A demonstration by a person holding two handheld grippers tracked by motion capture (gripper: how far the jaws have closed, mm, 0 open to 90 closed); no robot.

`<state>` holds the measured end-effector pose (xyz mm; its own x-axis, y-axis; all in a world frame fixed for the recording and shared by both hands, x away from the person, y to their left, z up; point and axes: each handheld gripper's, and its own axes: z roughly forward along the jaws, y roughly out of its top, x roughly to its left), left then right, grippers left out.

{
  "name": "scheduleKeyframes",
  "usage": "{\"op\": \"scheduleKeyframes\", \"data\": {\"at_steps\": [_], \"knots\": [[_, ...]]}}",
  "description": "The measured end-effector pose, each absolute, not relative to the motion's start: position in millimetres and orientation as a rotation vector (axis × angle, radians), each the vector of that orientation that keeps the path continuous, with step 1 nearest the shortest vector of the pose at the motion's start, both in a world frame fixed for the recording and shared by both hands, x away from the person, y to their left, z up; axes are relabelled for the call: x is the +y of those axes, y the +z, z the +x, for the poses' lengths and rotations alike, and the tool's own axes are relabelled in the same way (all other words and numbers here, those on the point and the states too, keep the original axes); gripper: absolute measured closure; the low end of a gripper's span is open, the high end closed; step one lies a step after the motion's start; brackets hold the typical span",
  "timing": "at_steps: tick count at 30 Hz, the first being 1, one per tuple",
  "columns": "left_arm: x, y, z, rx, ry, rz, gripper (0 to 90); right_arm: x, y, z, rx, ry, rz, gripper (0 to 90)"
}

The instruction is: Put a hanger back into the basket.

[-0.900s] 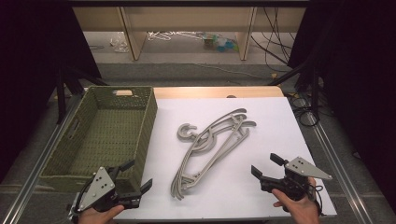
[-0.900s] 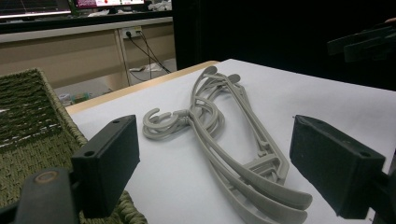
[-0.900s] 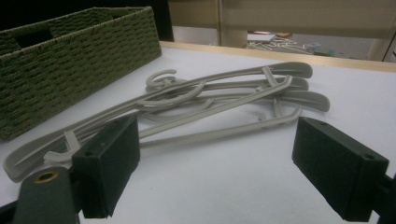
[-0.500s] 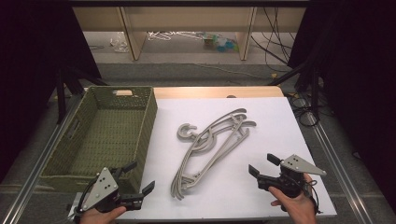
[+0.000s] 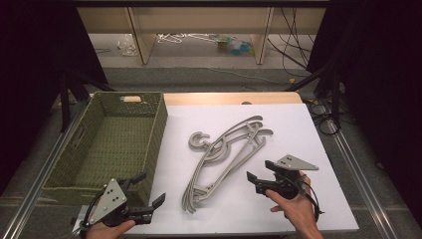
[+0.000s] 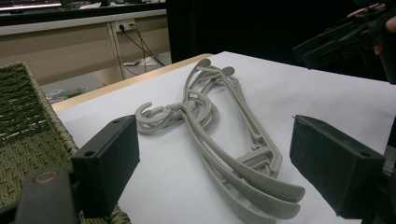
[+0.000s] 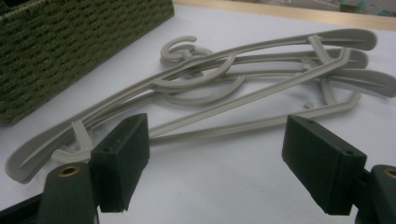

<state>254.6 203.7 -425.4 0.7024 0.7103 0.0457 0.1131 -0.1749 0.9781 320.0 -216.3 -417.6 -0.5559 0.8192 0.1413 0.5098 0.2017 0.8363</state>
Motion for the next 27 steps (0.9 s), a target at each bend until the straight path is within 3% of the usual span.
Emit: {"op": "scheduleKeyframes", "data": {"at_steps": [15,27], "knots": [[203,-426,255,0.663,0.601,1.687,15.7,-180,-444,387,2.196,1.101,1.467,23.9],[203,-425,254,0.649,0.602,1.681,15.7,-152,-466,414,2.26,0.944,1.532,23.7]]}}
